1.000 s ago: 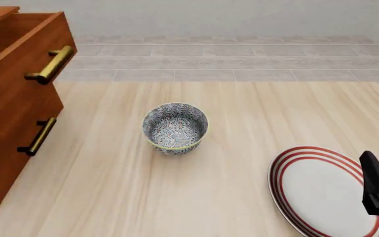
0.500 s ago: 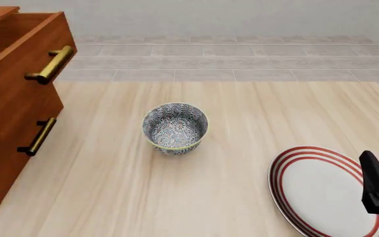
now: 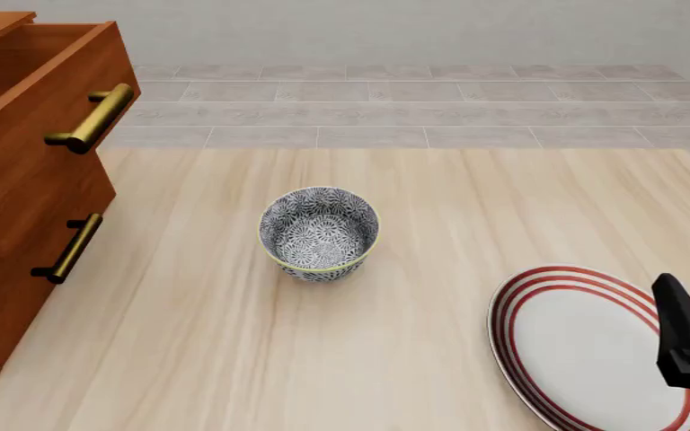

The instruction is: Put the ketchup in the top drawer of the cabinet.

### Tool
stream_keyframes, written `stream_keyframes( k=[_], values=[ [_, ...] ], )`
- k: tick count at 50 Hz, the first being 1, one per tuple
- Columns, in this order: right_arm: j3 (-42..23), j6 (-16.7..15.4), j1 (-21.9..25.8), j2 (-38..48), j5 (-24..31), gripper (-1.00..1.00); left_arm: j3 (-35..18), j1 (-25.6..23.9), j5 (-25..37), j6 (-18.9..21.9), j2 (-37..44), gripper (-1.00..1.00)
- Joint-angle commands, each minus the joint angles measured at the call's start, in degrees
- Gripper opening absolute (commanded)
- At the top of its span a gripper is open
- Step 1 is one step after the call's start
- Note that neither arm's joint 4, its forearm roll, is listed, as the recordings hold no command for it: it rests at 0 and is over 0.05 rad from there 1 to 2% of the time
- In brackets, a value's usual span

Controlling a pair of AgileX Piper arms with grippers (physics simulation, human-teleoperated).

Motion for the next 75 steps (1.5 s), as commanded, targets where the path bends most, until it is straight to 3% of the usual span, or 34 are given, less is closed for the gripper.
stream_keyframes(
  k=[1,29,49,75],
  values=[
    [0.01,-0.16,0.20,0.77,-0.43,1.00,0.13,2.21,-1.40,1.34,1.49,-1.00],
    [0.01,-0.29,0.22,1.81,-1.00,1.00,3.58,7.57,-6.46,5.48,4.00,-1.00],
    [0.02,0.10,0.09,2.43,-1.33,1.00,8.16,8.79,-10.04,5.39,5.19,-1.00],
    [0.02,-0.23,0.20,3.44,-1.89,1.00,8.04,10.30,-11.99,4.28,7.85,-1.00]
  ],
)
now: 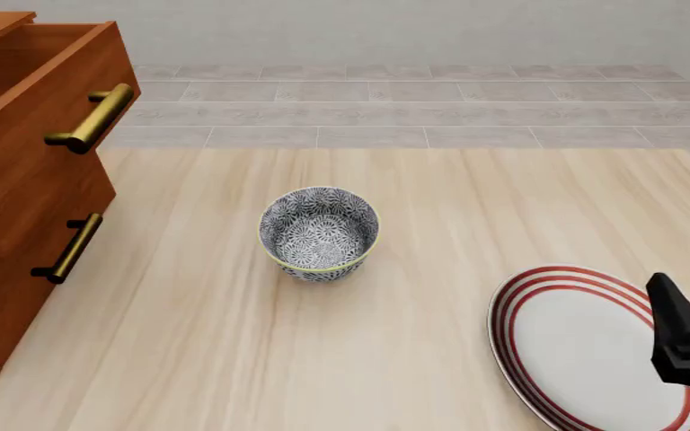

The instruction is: Put the ketchup in the top drawer of the cabinet.

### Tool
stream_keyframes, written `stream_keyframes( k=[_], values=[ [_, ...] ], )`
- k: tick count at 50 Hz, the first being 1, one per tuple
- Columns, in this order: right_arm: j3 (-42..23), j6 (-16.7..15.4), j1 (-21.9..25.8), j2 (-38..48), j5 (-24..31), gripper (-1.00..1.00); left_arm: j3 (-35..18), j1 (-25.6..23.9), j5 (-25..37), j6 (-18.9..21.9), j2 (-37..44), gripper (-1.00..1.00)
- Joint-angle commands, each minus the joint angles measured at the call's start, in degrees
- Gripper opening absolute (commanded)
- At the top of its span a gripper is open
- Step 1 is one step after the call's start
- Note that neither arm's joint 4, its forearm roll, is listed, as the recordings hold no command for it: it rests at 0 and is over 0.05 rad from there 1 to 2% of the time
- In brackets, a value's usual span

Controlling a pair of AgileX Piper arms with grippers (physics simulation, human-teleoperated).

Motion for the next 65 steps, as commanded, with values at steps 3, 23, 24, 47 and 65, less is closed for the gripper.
stream_keyframes(
  k=[3,23,24,47,65],
  values=[
    [0.00,-0.11,0.03,0.30,-0.17,1.00,-0.27,0.50,-0.79,0.65,0.76,-1.00],
    [0.00,-0.29,0.08,0.72,-0.40,1.00,0.89,0.30,-2.05,0.53,1.24,-1.00],
    [0.00,-0.31,0.15,0.72,-0.40,1.00,0.83,0.30,-1.97,0.30,1.30,-1.00],
    [0.00,-0.47,0.16,0.72,-0.40,1.00,-0.62,-0.57,-1.95,0.99,2.47,1.00],
    [0.00,-0.53,0.32,1.03,-0.57,1.00,-6.11,-2.99,3.78,0.69,-0.91,1.00]
  ],
)
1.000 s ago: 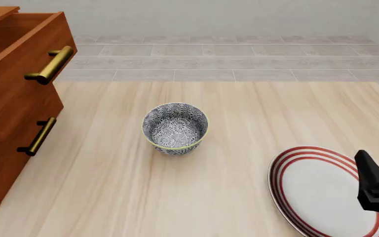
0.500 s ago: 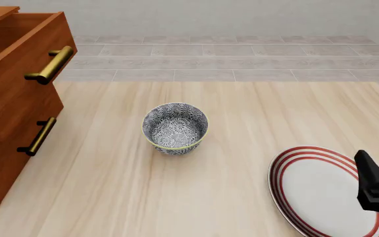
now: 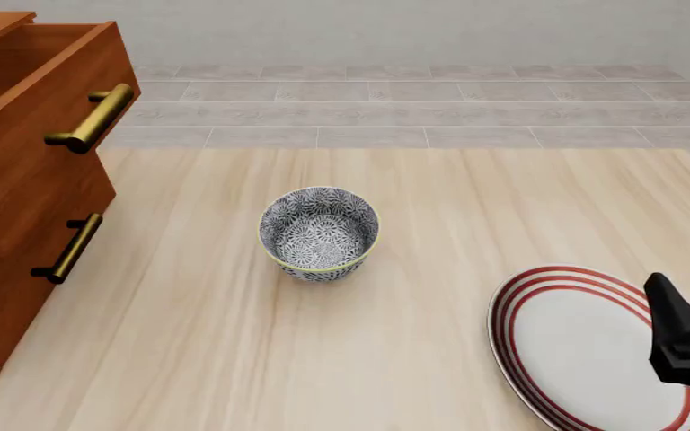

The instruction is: Put the ketchup in the top drawer of the cabinet.

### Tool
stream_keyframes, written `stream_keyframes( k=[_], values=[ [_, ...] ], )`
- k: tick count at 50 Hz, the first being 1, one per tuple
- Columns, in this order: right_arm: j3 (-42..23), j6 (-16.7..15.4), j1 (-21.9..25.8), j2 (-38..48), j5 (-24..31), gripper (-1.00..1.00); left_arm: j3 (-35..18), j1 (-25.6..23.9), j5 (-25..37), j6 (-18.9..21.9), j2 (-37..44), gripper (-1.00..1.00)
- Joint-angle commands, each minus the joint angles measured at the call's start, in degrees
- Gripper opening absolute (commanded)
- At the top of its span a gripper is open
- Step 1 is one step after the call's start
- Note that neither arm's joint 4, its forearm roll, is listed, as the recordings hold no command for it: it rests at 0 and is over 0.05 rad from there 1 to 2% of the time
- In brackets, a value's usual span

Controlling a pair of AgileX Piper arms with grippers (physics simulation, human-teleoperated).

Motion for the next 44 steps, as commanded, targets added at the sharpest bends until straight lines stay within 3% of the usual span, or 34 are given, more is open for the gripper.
stream_keyframes(
  k=[1,14,26,44],
  values=[
    [0.00,-0.06,0.13,0.23,-0.13,1.00,-3.14,-1.49,3.21,-0.18,-1.86,1.00],
    [0.00,-0.09,0.21,0.19,-0.11,1.00,-9.33,-4.16,8.04,0.22,-3.38,1.00],
    [0.00,-1.06,0.22,0.07,-0.05,1.00,-11.95,-10.48,9.98,-1.11,-5.16,1.00],
    [0.00,-0.83,-0.15,0.17,-0.09,1.00,-10.41,-19.50,8.89,-2.15,-5.74,1.00]
  ],
)
